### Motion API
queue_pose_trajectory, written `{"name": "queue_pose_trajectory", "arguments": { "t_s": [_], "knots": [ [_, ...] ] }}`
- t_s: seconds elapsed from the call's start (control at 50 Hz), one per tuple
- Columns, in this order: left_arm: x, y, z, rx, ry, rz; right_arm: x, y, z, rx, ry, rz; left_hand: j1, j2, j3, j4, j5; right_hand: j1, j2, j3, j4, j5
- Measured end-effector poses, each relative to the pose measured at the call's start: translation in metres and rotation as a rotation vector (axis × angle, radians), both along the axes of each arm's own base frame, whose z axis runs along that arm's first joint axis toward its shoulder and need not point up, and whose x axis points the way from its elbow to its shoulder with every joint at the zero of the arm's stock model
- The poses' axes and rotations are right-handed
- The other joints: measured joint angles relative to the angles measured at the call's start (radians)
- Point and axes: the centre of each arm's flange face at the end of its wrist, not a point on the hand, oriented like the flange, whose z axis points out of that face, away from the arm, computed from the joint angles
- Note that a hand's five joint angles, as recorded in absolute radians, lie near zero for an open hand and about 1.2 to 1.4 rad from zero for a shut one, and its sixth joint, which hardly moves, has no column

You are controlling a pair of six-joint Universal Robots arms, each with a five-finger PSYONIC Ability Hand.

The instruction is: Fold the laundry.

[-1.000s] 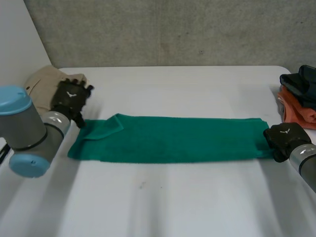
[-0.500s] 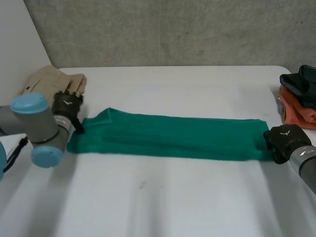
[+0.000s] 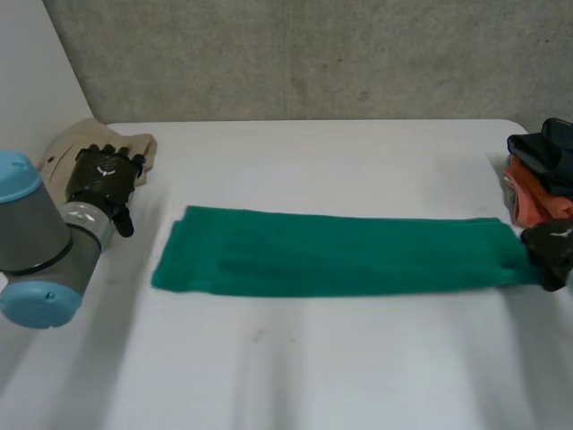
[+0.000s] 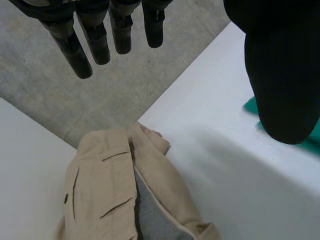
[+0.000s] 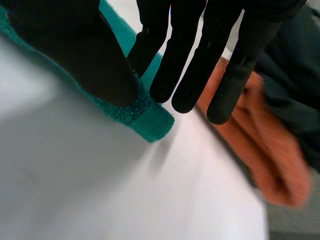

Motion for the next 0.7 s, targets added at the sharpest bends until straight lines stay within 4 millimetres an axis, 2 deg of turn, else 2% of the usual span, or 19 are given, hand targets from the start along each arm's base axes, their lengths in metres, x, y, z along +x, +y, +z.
{"name": "queue_pose_trajectory", "arguments": {
  "t_s": [0.06,0.12,0.16,0.2,0.24,0.28,0.32,0.36,0.38,0.44,0.46,0.52,0.56,0.58,0.62,0.64,0.68,0.7],
  "knots": [
    [0.001,0.010,0.006,-0.003,0.008,-0.013,-0.023,-0.010,0.012,-0.042,0.084,-0.039,0.000,0.000,0.000,0.000,0.000,0.000,0.000,0.005,0.000,0.000],
    [0.001,0.020,0.013,-0.010,0.024,-0.035,-0.037,-0.019,0.024,-0.086,0.174,-0.049,0.000,0.000,0.000,0.000,0.000,0.000,0.000,0.006,0.000,0.000],
    [0.001,0.026,0.018,-0.016,0.036,-0.048,-0.039,-0.022,0.028,-0.101,0.200,-0.044,0.000,0.000,0.000,0.000,0.000,0.000,0.000,0.006,0.000,0.000],
    [0.001,0.030,0.022,-0.022,0.050,-0.058,-0.025,-0.028,0.041,-0.162,0.251,0.015,0.000,0.000,0.000,0.000,0.000,0.000,0.000,0.006,0.001,0.000],
    [0.001,0.034,0.028,-0.033,0.069,-0.067,0.002,-0.029,0.052,-0.228,0.268,0.094,0.000,0.000,0.000,0.000,0.000,0.000,0.000,0.006,0.002,0.003],
    [0.000,0.037,0.034,-0.044,0.087,-0.072,0.036,-0.027,0.063,-0.310,0.270,0.192,0.000,0.000,0.000,0.000,0.000,0.000,0.000,0.006,0.002,0.003],
    [0.000,0.039,0.040,-0.056,0.107,-0.076,0.082,-0.017,0.073,-0.406,0.251,0.322,0.000,0.000,0.000,0.000,0.000,0.000,0.000,0.006,0.002,0.003],
    [0.000,0.041,0.044,-0.064,0.120,-0.078,0.116,-0.006,0.076,-0.466,0.229,0.426,0.000,0.000,0.000,0.000,0.000,0.000,0.000,0.006,0.002,0.003],
    [-0.001,0.042,0.046,-0.067,0.127,-0.079,0.143,0.005,0.076,-0.506,0.207,0.516,0.000,0.000,0.000,0.000,0.000,0.000,0.000,0.006,0.002,0.003],
    [-0.001,0.043,0.049,-0.071,0.139,-0.080,0.197,0.034,0.067,-0.562,0.159,0.713,0.000,0.000,0.000,0.000,0.000,0.000,0.000,0.006,0.002,0.004],
    [-0.002,0.044,0.049,-0.071,0.144,-0.081,0.220,0.050,0.061,-0.579,0.136,0.807,0.000,0.000,0.000,0.000,0.000,0.000,0.000,0.006,0.002,0.004],
    [-0.004,0.045,0.049,-0.068,0.149,-0.086,0.261,0.084,0.039,-0.580,0.098,0.988,0.000,0.000,0.000,0.000,0.000,0.000,0.001,0.006,0.003,0.006],
    [-0.005,0.046,0.048,-0.065,0.151,-0.091,0.276,0.097,0.026,-0.564,0.087,1.058,0.000,0.000,0.000,0.000,0.000,0.000,0.001,0.006,0.003,0.006],
    [-0.008,0.048,0.047,-0.062,0.154,-0.100,0.288,0.109,0.013,-0.546,0.080,1.117,0.000,0.000,0.000,0.000,0.000,0.000,0.001,0.006,0.003,0.006],
    [-0.012,0.050,0.046,-0.058,0.157,-0.111,0.298,0.121,-0.003,-0.516,0.078,1.172,0.000,0.000,0.000,0.000,0.000,-0.010,-0.020,-0.008,-0.013,-0.008],
    [-0.015,0.052,0.045,-0.054,0.159,-0.121,0.304,0.128,-0.014,-0.496,0.080,1.205,0.000,0.000,0.000,0.000,0.000,-0.066,-0.104,-0.103,-0.110,-0.095],
    [-0.019,0.053,0.043,-0.048,0.161,-0.132,0.308,0.132,-0.022,-0.480,0.083,1.221,0.000,0.000,0.000,0.000,0.000,-0.257,-0.316,-0.310,-0.318,-0.285],
    [-0.023,0.054,0.041,-0.042,0.163,-0.143,0.309,0.134,-0.028,-0.460,0.087,1.220,0.000,0.000,0.000,0.000,0.000,-0.523,-0.584,-0.550,-0.559,-0.554]
  ]
}}
